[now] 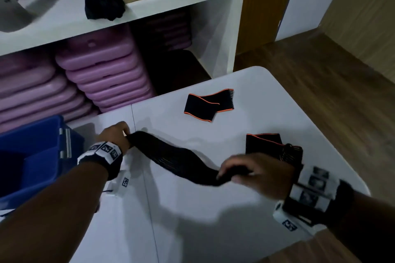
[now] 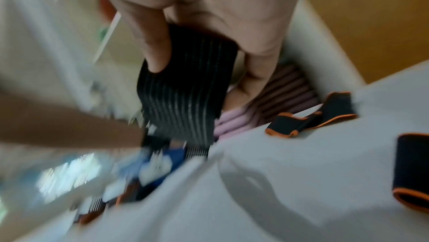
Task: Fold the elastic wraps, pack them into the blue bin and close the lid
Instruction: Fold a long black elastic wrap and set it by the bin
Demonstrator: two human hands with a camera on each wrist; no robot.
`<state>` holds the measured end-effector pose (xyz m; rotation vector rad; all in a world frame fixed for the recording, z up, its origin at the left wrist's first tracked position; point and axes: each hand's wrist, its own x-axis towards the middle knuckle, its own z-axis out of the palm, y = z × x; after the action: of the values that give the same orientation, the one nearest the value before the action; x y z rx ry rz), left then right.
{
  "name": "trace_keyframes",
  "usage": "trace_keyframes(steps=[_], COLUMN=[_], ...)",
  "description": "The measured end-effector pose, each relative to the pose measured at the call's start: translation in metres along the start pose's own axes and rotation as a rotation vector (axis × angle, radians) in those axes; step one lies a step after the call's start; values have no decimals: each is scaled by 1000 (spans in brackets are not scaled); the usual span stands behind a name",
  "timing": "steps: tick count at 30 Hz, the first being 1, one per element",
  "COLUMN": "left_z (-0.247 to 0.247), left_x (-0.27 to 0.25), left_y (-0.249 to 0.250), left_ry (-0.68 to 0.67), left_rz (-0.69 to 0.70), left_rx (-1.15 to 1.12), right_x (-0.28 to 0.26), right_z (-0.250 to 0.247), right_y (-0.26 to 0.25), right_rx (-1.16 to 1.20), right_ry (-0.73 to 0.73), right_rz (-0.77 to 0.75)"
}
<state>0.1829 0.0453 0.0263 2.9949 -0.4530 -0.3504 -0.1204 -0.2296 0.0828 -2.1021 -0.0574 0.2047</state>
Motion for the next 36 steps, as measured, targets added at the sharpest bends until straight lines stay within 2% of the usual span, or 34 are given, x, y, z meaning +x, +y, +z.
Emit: trace_keyframes(steps=[3,5,9,11,14,19,22,24,28,31,36], left_z=[-2,4,12,16,23,34,42,45,49,52,55], left_x=[12,19,20,17,11,-1,1,4,7,11,17], left_y=[-10,-16,-22,-27,-34,-40,-45,-46,-43,-40,-36], left_ry=[46,-9,-113,-141,-160,-218,-259,-252,-126,-142,-156], left_rz=[69,129,140,216,266,298,261,170,-23,-63,-100], left_rx=[39,159,254,314,369,379,331,212,-54,-48,68], right_x=[5,10,15,17,17,16,12,8,1,-5,-16], right_z=[46,67,85,88,94,101,98,98,99,98,102], right_y=[5,17,43,53,72,89,89,92,86,78,74], right_rx=[-250,-343,-572,-718,-758,-743,-724,-743,-787,-826,-725], right_ry=[-177,-212,-267,-265,-224,-280,-260,-272,-287,-271,-315], right_rz=[-112,-168,-227,-242,-149,53,78,73,76,108,196])
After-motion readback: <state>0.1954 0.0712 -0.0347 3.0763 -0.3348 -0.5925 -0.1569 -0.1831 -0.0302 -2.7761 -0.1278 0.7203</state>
